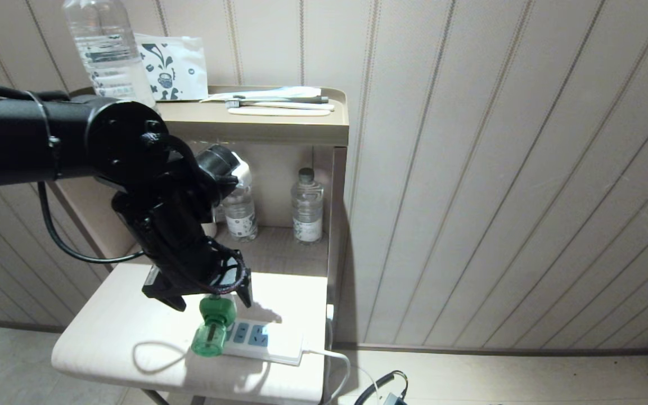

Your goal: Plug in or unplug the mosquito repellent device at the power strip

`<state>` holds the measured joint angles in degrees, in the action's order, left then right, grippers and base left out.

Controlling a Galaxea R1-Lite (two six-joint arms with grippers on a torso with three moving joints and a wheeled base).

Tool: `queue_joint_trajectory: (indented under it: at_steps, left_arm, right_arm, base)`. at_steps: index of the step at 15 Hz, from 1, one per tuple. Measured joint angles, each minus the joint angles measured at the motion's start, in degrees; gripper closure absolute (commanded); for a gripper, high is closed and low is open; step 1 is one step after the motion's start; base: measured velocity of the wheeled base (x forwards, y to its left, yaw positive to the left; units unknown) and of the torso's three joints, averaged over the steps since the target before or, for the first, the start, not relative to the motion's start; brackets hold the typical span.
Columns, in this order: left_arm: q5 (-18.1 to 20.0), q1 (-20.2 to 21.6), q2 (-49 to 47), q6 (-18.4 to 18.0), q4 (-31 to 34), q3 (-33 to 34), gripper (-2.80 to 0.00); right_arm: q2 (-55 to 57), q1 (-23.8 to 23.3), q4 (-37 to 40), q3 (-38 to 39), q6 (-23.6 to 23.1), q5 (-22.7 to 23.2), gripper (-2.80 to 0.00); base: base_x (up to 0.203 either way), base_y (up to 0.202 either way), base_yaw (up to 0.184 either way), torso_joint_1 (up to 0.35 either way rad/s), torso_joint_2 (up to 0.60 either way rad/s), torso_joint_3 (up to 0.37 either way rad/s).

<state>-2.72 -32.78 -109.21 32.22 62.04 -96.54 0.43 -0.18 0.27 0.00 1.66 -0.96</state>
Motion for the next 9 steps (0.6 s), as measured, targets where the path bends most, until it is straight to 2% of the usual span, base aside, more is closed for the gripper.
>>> queue_joint_trajectory:
  at_steps: [4,5,6,9]
  left_arm:
    - [-1.51,-6.38,9.43,2.92,-2.11,8.92,-2.80]
    - [-2.64,-7.23,12.01,3.30,-3.89,12.33,-1.71]
    - [-3.73,-7.74,14.71,3.42,-5.86,15.45,0.00]
    - [-9.09,-8.05,23.64,3.38,-9.91,22.53,0.00]
  right_arm:
    - [-0.02,0.00,-0.02,0.00,-0.02,0.00,0.00]
    - [-0.01,0.00,0.00,0.00,-0.01,0.00,0.00]
    - [-0.02,0.02,0.00,0.00,-0.01,0.00,0.00]
    - [-0.02,0.00,0.00,0.00,-0.02,0.00,0.00]
  base:
    - [0.000,0.000,0.000,0.000,0.00,0.000]
    - [0.000,0.000,0.000,0.000,0.00,0.000]
    - [0.000,0.000,0.000,0.000,0.00,0.000]
    - [0.000,0.000,0.000,0.000,0.00,0.000]
